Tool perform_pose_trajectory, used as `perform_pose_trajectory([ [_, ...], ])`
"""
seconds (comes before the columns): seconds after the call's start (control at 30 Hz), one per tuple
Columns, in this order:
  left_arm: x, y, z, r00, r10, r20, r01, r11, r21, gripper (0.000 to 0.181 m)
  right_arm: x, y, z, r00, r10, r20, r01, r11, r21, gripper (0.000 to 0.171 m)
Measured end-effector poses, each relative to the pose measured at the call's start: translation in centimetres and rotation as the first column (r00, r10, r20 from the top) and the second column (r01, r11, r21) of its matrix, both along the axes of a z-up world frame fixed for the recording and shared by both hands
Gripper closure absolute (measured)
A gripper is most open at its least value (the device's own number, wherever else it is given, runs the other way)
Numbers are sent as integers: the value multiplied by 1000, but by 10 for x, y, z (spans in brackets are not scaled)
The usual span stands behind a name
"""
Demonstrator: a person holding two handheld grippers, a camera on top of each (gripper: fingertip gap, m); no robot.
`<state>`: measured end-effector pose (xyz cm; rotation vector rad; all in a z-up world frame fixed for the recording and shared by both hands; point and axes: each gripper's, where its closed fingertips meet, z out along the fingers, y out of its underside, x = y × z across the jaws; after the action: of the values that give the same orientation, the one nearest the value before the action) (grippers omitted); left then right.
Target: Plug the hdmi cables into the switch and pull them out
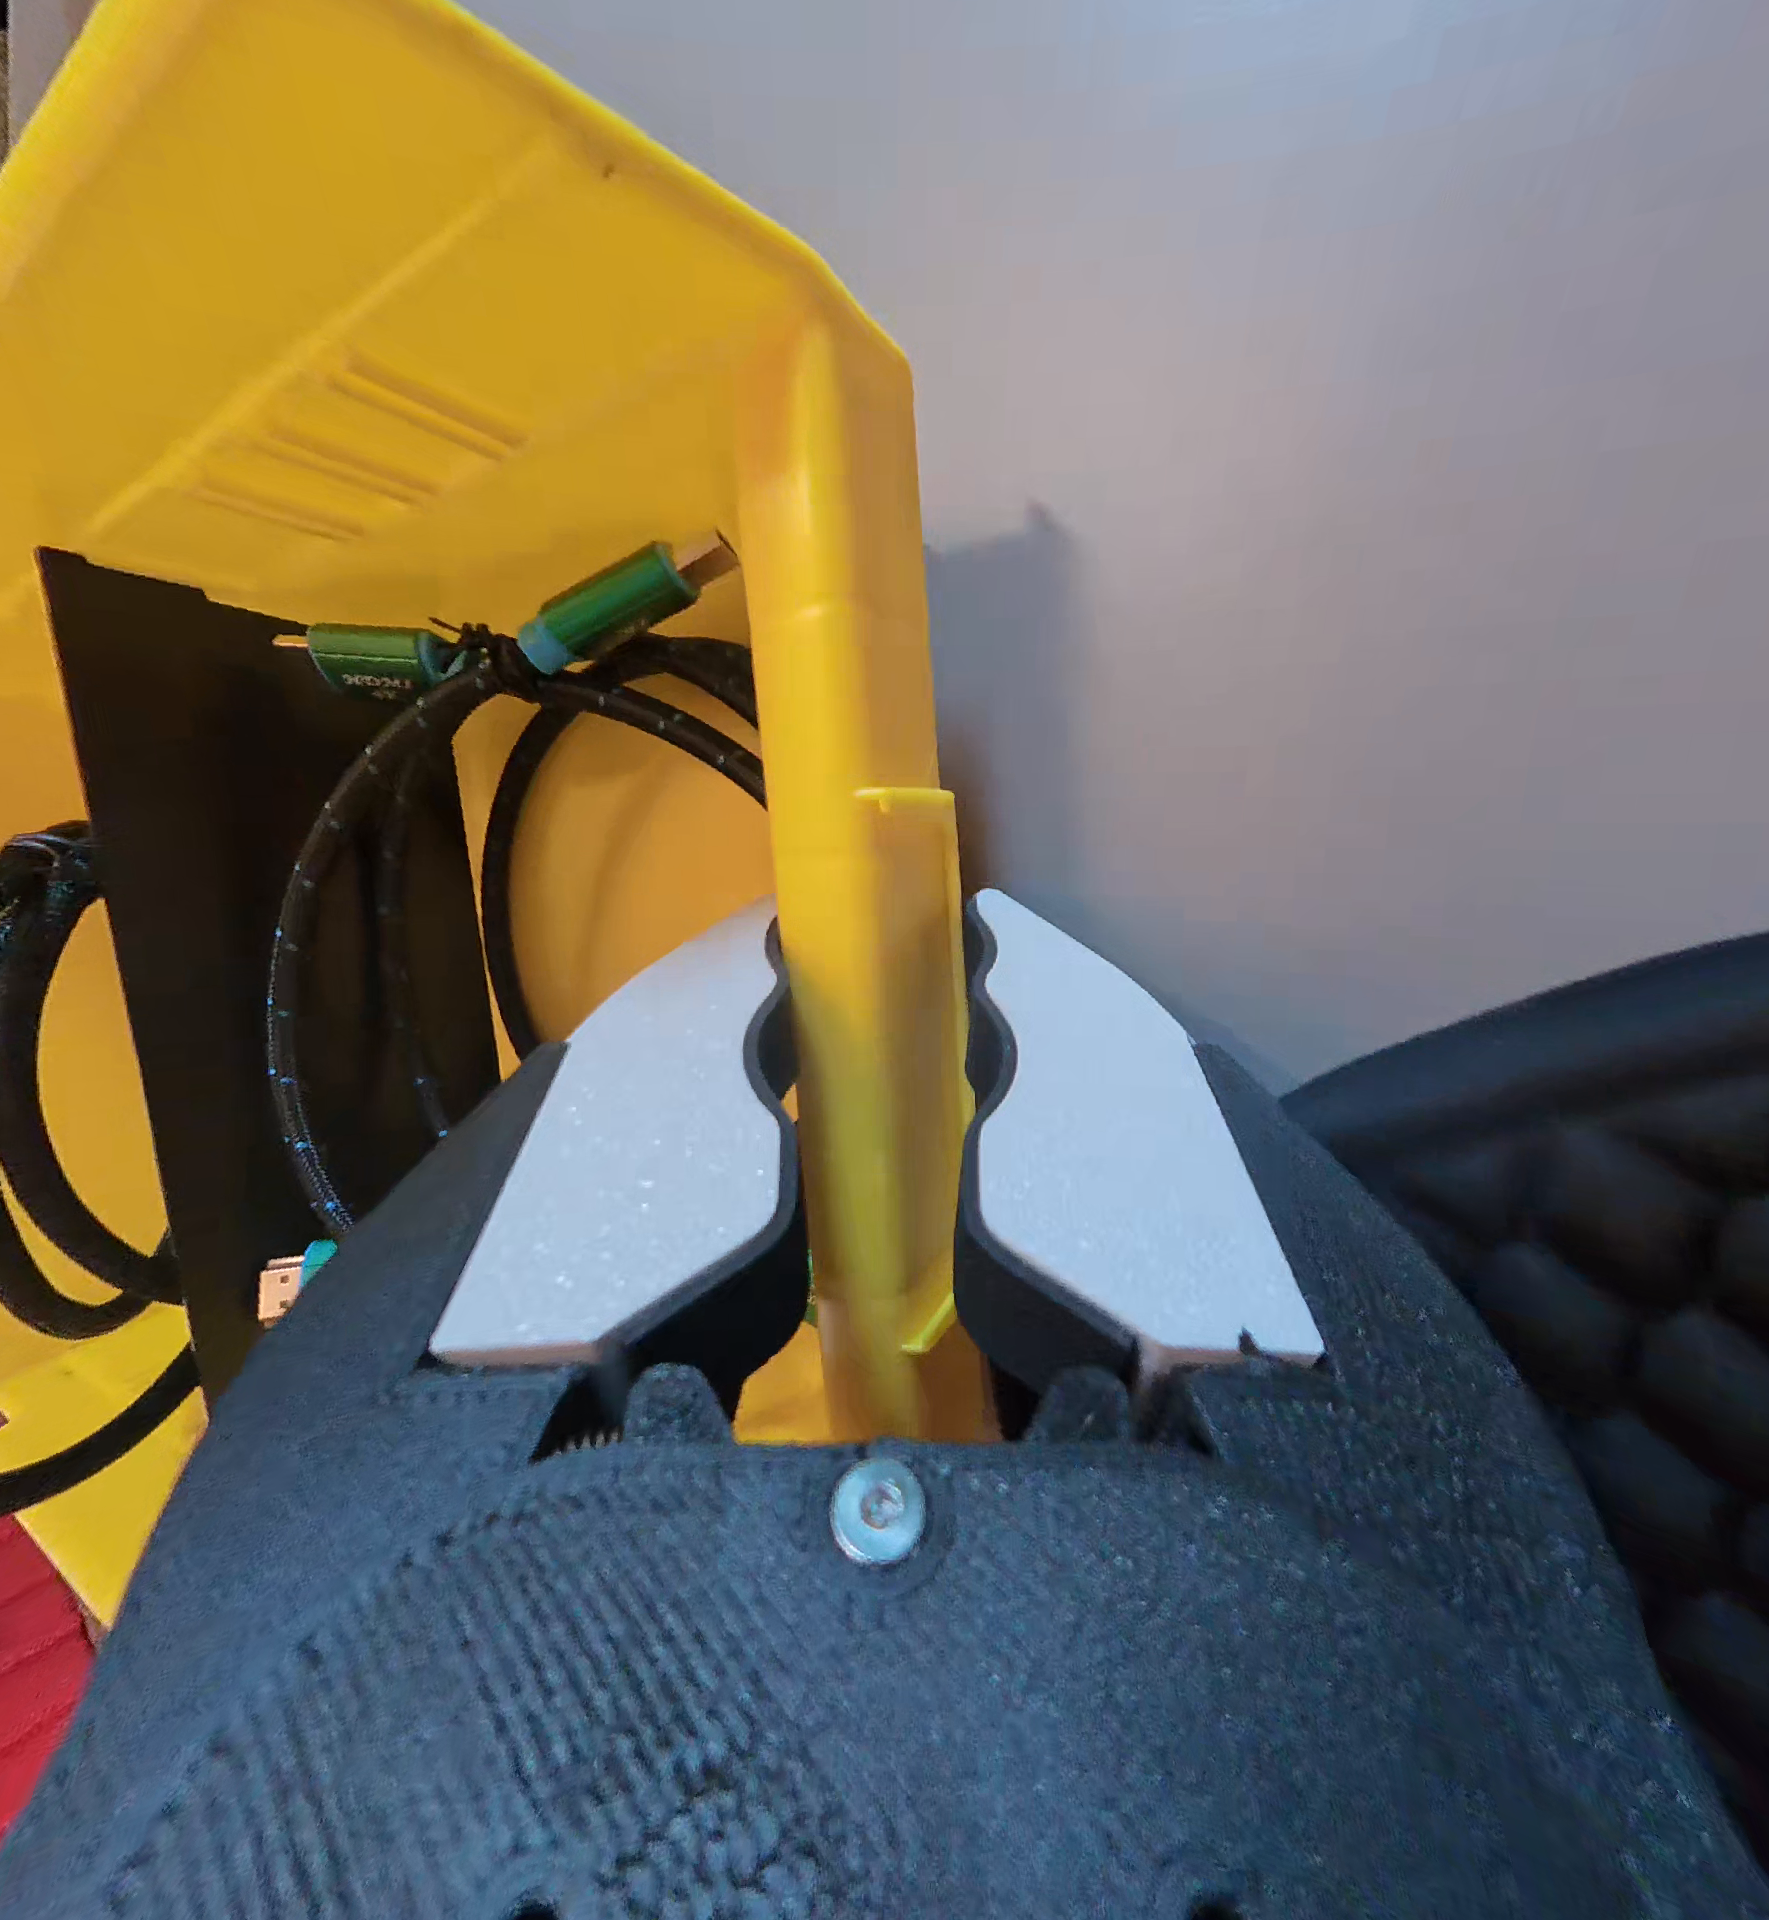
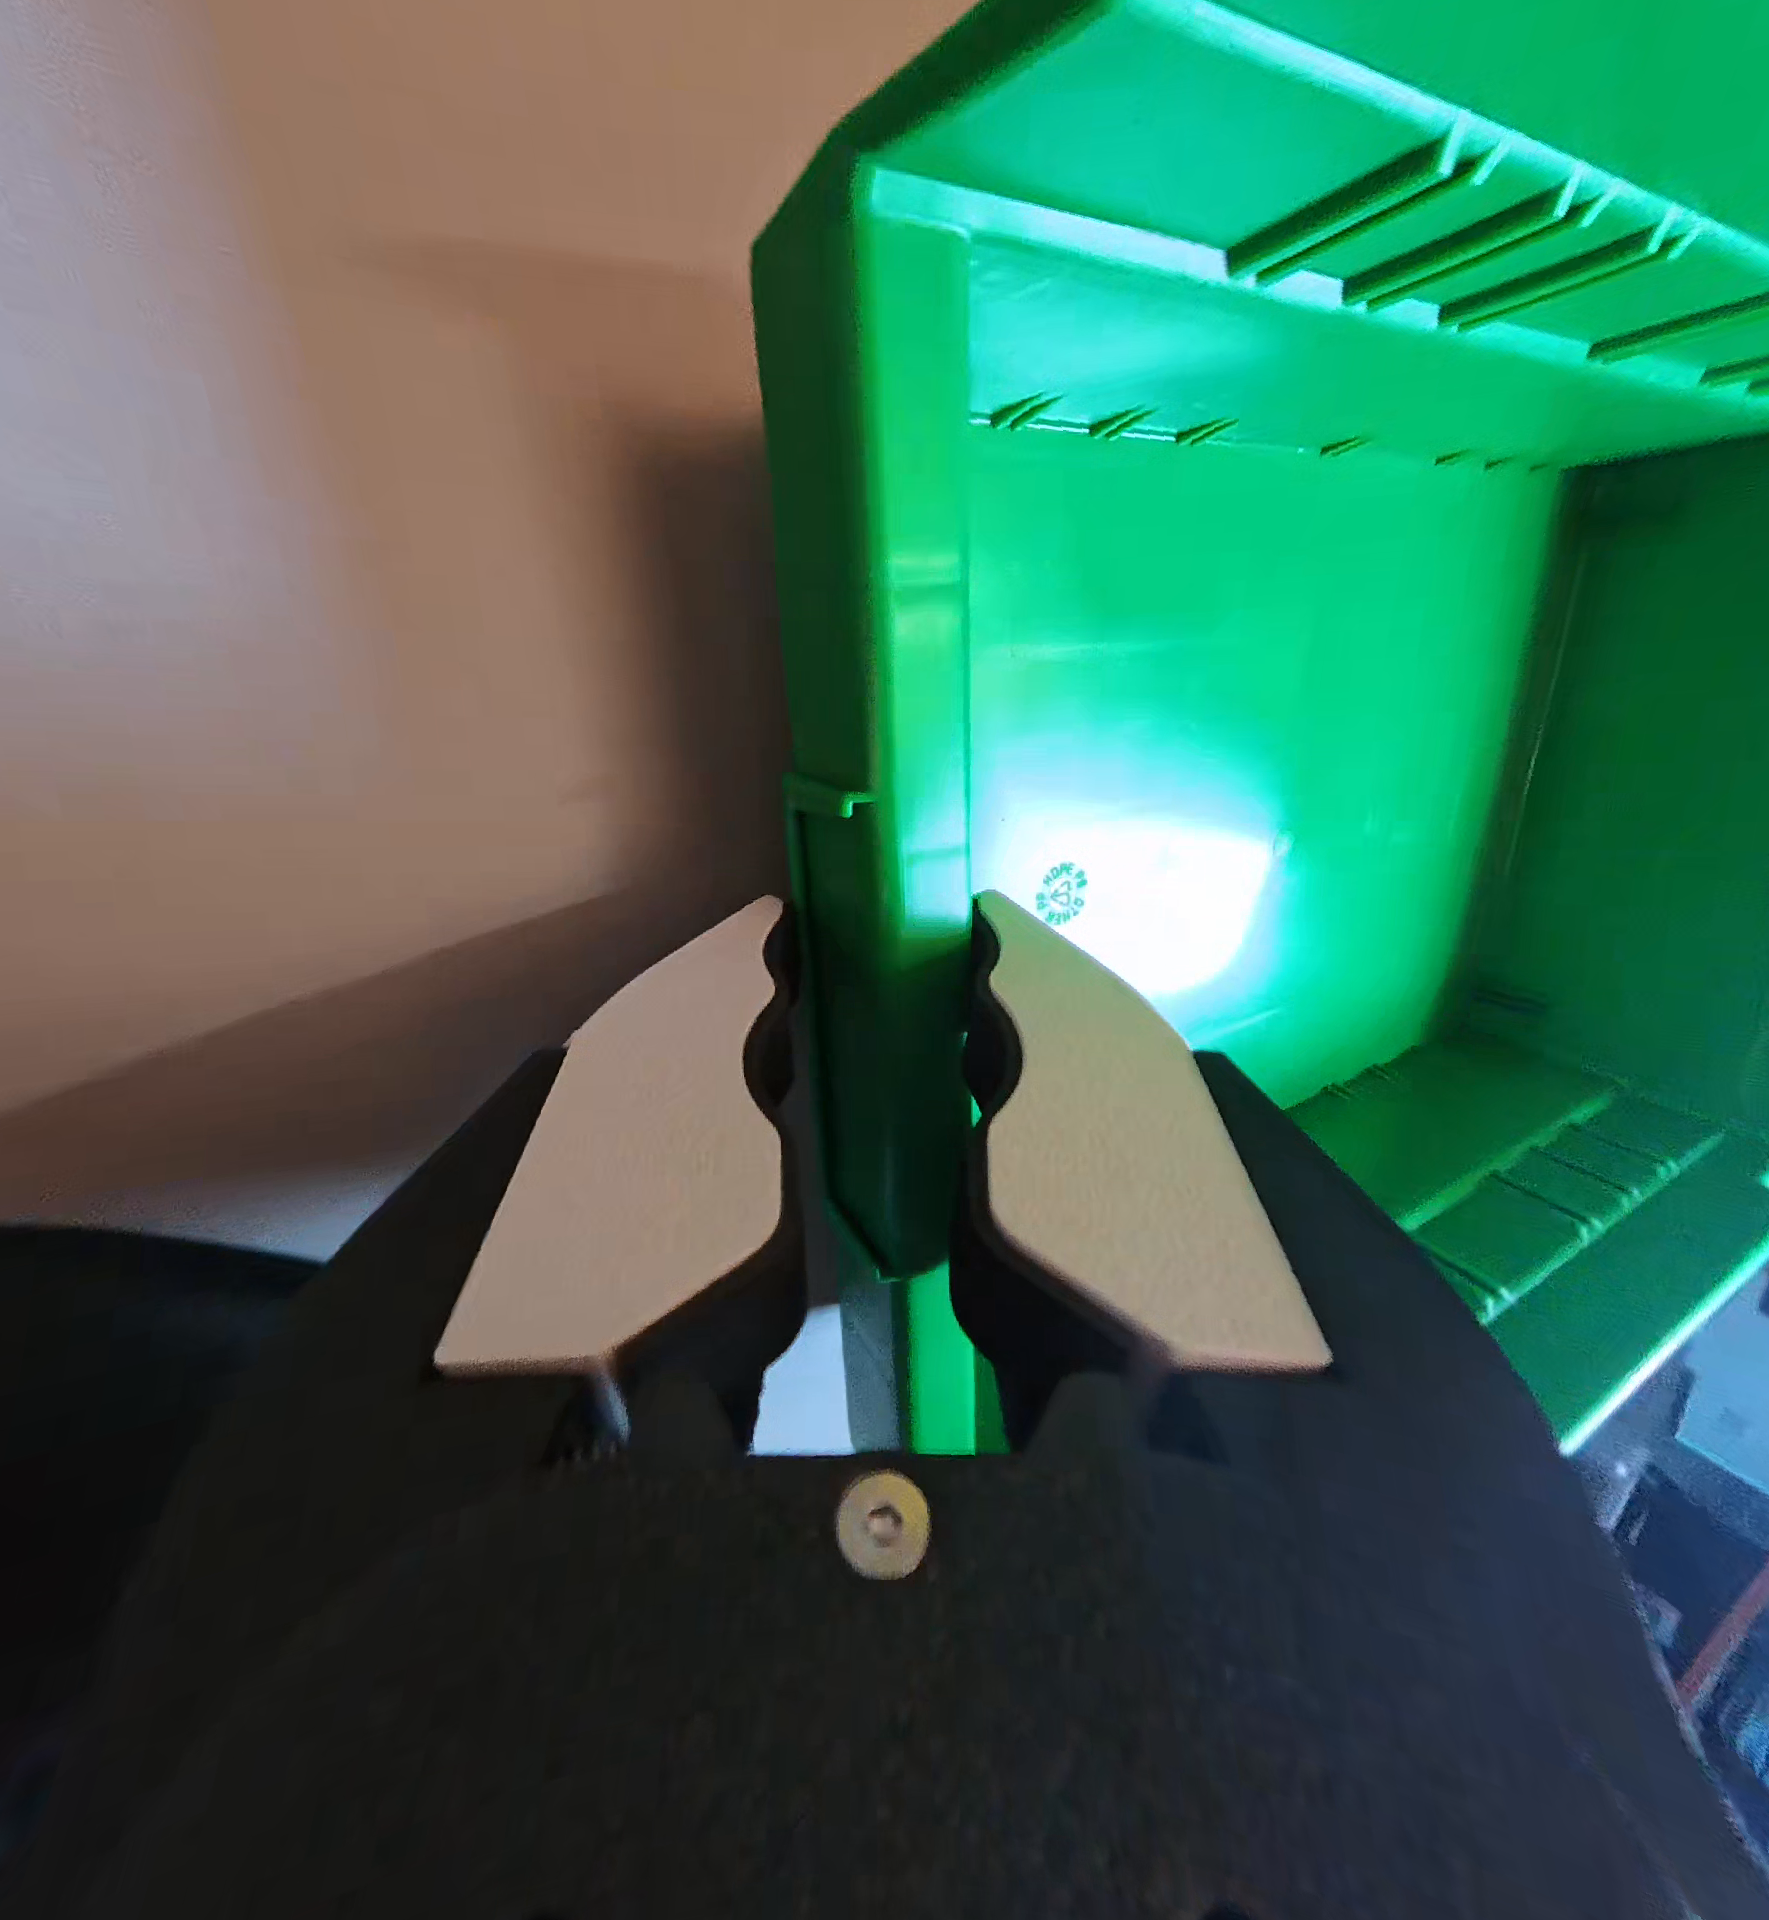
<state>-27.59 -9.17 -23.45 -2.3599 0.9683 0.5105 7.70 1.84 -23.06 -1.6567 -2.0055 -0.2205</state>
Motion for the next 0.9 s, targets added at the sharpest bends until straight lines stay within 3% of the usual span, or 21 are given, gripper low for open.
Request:
perform_pose_trajectory([
  [0.43,-35,29,1,999,-33,-37,34,999,34,151,-2,114,3,982,-169,-80,175,982,69,138],
  [0.53,-33,22,11,997,-67,36,65,995,73,141,-22,97,25,940,-189,-283,194,981,-10,127],
  [0.67,-32,13,71,974,-69,216,16,971,239,143,-56,44,69,766,-181,-617,61,976,-211,127],
  [0.8,-91,23,130,982,69,177,-132,919,373,146,-75,16,87,644,-193,-740,-43,957,-287,127],
  [0.9,-135,36,134,978,173,114,-202,921,335,144,-81,9,85,623,-164,-765,-69,962,-263,128],
])
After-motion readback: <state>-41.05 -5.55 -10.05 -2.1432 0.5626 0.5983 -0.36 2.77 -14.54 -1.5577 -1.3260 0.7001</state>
